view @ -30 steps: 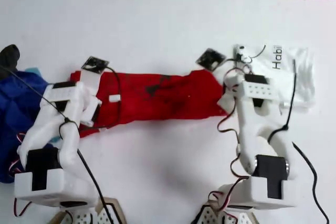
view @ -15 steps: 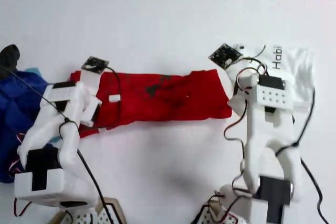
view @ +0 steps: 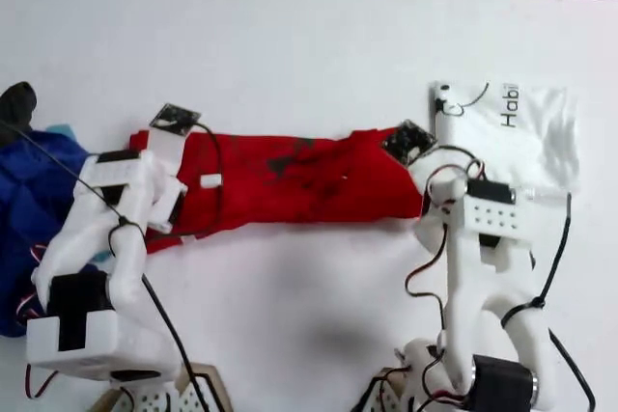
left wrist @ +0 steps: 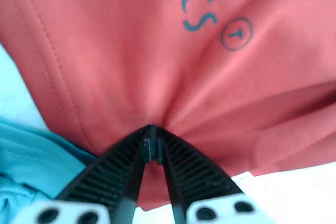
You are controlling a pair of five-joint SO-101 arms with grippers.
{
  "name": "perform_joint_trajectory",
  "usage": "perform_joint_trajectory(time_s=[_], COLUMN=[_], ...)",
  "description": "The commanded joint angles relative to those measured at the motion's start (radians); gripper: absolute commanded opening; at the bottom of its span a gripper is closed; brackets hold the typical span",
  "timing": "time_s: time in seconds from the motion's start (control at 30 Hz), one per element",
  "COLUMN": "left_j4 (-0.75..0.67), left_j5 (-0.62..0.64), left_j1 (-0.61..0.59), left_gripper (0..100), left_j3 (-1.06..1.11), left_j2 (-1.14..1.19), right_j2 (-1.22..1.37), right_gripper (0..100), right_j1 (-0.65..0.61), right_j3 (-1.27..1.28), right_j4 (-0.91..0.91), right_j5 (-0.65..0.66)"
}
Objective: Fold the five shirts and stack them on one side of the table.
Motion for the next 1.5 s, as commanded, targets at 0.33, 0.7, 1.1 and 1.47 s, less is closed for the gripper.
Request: perform_joint_trajectory(time_s=[0.33, 0.7, 1.1, 1.47], left_j4=[-0.026, -0.026, -0.026, -0.026], left_j5=[0.005, 0.005, 0.005, 0.005], left_j1=[-0.003, -0.003, -0.003, -0.003], left_gripper=[3, 3, 3, 3], left_j3=[0.002, 0.002, 0.002, 0.002], left_j2=[-0.012, -0.012, -0.012, -0.012], right_j2=[0.11, 0.249, 0.406, 0.414], right_gripper=[19.3, 19.2, 6.7, 1.9], right_j1=[-0.104, -0.104, -0.102, -0.042], right_j3=[0.009, -0.137, -0.269, -0.427], right_j4=[-0.139, -0.165, -0.165, -0.116], right_j5=[-0.017, -0.068, -0.069, 0.06])
